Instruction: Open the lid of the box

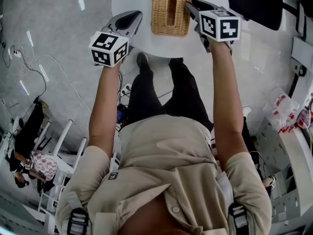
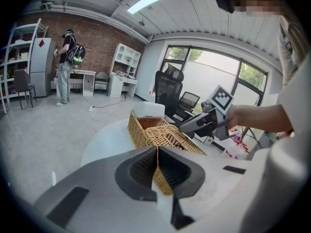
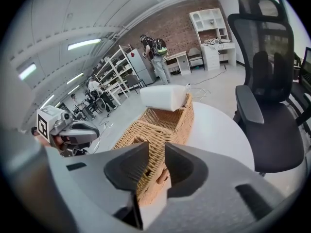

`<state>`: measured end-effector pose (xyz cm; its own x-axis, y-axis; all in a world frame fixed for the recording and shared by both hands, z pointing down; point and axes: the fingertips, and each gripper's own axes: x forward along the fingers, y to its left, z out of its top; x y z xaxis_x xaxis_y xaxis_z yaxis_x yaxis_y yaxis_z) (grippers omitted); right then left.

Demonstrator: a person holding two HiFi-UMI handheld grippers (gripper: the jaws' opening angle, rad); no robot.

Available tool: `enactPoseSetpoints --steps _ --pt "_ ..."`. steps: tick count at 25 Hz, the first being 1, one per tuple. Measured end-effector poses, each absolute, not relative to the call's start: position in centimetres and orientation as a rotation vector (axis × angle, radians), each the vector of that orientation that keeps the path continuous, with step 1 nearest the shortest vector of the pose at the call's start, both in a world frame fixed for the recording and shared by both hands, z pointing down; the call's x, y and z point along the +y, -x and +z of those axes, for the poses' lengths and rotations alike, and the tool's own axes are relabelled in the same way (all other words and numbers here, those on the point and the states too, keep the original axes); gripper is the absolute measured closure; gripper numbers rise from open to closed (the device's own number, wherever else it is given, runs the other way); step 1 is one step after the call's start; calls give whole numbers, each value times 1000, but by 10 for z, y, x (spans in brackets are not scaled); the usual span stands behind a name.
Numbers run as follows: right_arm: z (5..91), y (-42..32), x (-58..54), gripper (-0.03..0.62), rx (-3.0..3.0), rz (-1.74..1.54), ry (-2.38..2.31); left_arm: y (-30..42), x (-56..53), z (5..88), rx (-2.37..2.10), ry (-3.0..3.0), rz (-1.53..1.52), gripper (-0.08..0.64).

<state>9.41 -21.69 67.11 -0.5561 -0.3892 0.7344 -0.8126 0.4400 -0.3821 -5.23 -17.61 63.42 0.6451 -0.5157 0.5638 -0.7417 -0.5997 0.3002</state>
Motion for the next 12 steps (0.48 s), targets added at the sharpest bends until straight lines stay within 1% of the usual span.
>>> enactPoseSetpoints --steps 12 --pt "672 -95 -217 500 -2134 984 -1103 56 -170 645 -969 -2330 594 549"
